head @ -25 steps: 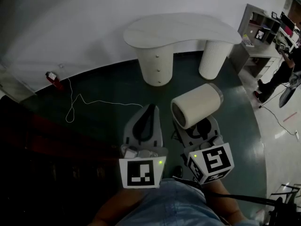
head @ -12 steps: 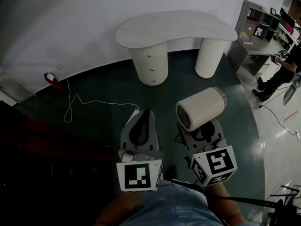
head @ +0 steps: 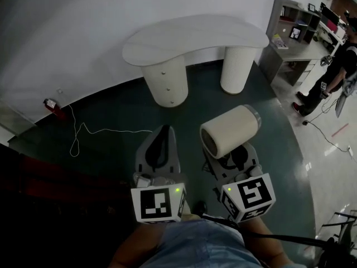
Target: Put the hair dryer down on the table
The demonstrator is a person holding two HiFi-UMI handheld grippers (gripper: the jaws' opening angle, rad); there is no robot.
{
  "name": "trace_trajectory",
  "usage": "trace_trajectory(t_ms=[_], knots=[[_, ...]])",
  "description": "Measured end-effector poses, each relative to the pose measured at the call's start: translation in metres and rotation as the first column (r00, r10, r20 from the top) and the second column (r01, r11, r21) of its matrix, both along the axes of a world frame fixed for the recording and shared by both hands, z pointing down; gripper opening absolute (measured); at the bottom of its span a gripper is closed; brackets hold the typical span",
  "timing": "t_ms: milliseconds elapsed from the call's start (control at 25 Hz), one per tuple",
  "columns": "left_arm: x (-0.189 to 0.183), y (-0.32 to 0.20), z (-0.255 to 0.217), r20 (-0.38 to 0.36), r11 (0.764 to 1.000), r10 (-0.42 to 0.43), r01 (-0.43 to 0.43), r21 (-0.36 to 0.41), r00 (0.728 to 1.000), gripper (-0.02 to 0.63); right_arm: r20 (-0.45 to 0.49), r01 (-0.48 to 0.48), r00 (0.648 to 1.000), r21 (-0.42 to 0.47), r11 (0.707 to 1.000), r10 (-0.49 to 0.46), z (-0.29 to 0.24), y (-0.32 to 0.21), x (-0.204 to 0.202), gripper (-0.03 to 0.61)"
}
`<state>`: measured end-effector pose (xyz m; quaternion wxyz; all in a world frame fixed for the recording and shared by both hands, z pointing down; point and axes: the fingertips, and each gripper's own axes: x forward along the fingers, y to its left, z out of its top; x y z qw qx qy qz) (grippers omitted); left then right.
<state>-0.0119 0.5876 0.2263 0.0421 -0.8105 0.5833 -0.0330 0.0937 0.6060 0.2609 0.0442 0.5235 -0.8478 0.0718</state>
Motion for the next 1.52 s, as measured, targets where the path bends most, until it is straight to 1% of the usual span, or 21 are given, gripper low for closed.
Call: trace_trajectory(t_ms=[120,240,440,600,760,840,880,1000,1160,1320,1520], knots=[[0.004,-0.002,0.000,-0.011,1.000,-0.007,0.007,0.002,1.000,0.012,0.001,-0.003,1.000,-0.003,1.000,0.003,0.001,-0.006,0.007,0.219],[0.004,-0.007,0.010,-0.018,0.999,-0.014,0.014,-0.030,1.000,0.012,0.005,0.003,1.000,-0.029,1.000,-0.003,0.009,-0.014,0.007,0.219],[0.003,-0.038,0.023,-0.023,0.999,-0.028,0.027,-0.043,0.999,0.012,-0.006,0.030,1.000,-0.046,0.999,-0.031,0.022,-0.045,0.001,0.219],[0.003,-0.081,0.030,-0.017,0.998,-0.028,0.027,-0.048,0.999,0.012,-0.006,0.040,0.999,-0.054,0.998,-0.040,0.027,-0.084,-0.002,0.219],[0.000,-0.136,0.035,-0.007,0.997,-0.034,0.033,-0.068,0.999,0.012,0.008,0.048,0.999,-0.061,0.997,-0.047,0.031,-0.138,-0.005,0.219],[-0.001,-0.164,0.034,-0.017,0.996,-0.044,0.043,-0.077,0.999,0.012,0.011,0.059,0.998,-0.063,0.996,-0.058,0.033,-0.167,-0.008,0.219],[-0.003,-0.179,0.033,-0.016,0.996,-0.049,0.047,-0.075,0.999,0.012,0.013,0.065,0.998,-0.063,0.996,-0.065,0.033,-0.182,-0.011,0.219],[-0.016,-0.218,0.027,0.022,0.998,-0.052,0.053,-0.039,0.998,0.012,0.027,0.081,0.996,-0.053,0.995,-0.079,0.029,-0.224,-0.025,0.219],[-0.031,-0.251,0.025,0.010,0.998,-0.068,0.068,-0.006,0.998,0.012,0.032,0.092,0.995,-0.024,0.995,-0.091,0.028,-0.259,-0.040,0.219],[-0.023,-0.279,0.028,0.015,0.998,-0.058,0.058,-0.020,0.998,0.012,0.029,0.089,0.996,-0.024,0.996,-0.088,0.023,-0.288,-0.035,0.219],[0.000,-0.322,0.031,0.012,0.998,-0.053,0.053,-0.037,0.999,0.012,0.021,0.089,0.996,-0.010,0.996,-0.089,0.014,-0.331,-0.014,0.219]])
